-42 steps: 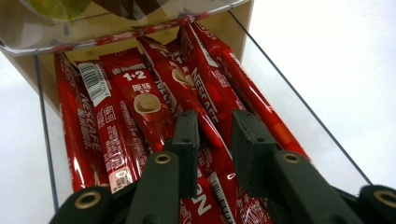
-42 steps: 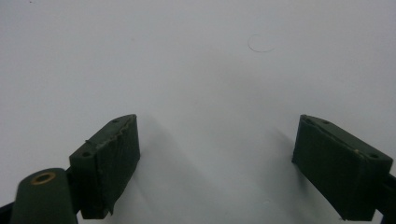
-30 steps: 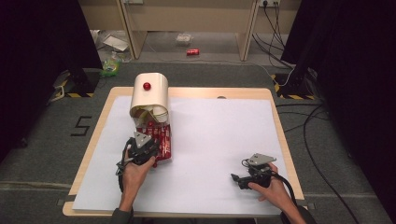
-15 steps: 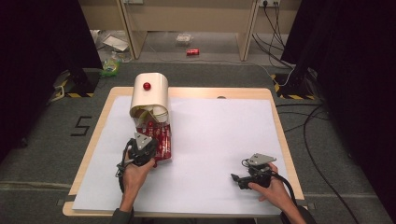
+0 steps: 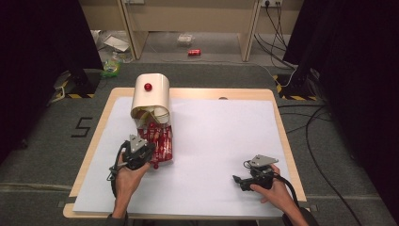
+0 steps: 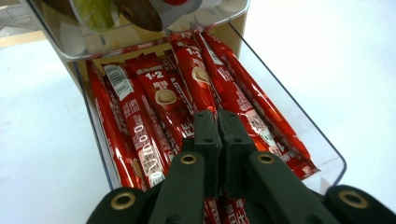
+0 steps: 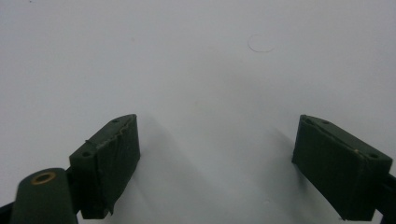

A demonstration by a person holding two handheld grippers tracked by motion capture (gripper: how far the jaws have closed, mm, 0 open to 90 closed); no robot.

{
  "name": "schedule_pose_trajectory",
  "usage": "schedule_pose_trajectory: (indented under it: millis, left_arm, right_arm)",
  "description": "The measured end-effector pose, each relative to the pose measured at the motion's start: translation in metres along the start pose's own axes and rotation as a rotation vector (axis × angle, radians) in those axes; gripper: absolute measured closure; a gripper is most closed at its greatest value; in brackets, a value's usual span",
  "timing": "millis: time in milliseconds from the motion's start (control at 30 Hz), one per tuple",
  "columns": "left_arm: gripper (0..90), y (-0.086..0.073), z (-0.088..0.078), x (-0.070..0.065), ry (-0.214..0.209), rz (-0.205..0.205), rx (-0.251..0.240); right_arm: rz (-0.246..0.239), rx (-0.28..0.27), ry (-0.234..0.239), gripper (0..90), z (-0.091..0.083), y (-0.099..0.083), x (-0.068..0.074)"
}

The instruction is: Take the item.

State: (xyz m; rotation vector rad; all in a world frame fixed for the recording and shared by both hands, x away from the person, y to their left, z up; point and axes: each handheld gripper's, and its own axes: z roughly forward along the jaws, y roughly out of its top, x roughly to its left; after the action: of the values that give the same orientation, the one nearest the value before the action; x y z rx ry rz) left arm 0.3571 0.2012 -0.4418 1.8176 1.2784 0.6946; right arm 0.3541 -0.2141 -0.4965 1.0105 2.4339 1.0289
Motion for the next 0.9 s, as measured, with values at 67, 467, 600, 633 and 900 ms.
schedule_pose_trajectory:
  millis: [67, 467, 600, 633, 900]
  left_arm:
    - [86.6, 0.0, -0.003, 0.0, -0.003, 0.006, 0.006]
    - [86.6, -0.002, -0.019, 0.003, -0.026, 0.006, 0.012]
    - [86.6, -0.003, -0.027, 0.004, -0.029, 0.008, 0.01]
    - [86.5, -0.004, -0.029, 0.004, -0.029, 0.005, 0.006]
    - [86.6, -0.01, -0.039, 0.012, -0.015, 0.004, 0.01]
  right_arm:
    - [0.003, 0.003, 0.002, 15.2, 0.0, 0.0, 0.0]
    - [0.003, 0.003, 0.002, 15.1, 0.0, 0.0, 0.0]
    - [0.004, 0.003, 0.003, 15.1, 0.0, 0.0, 0.0]
    - [0.003, 0.003, 0.002, 15.1, 0.0, 0.0, 0.0]
    - [0.005, 0.003, 0.004, 15.1, 0.0, 0.0, 0.0]
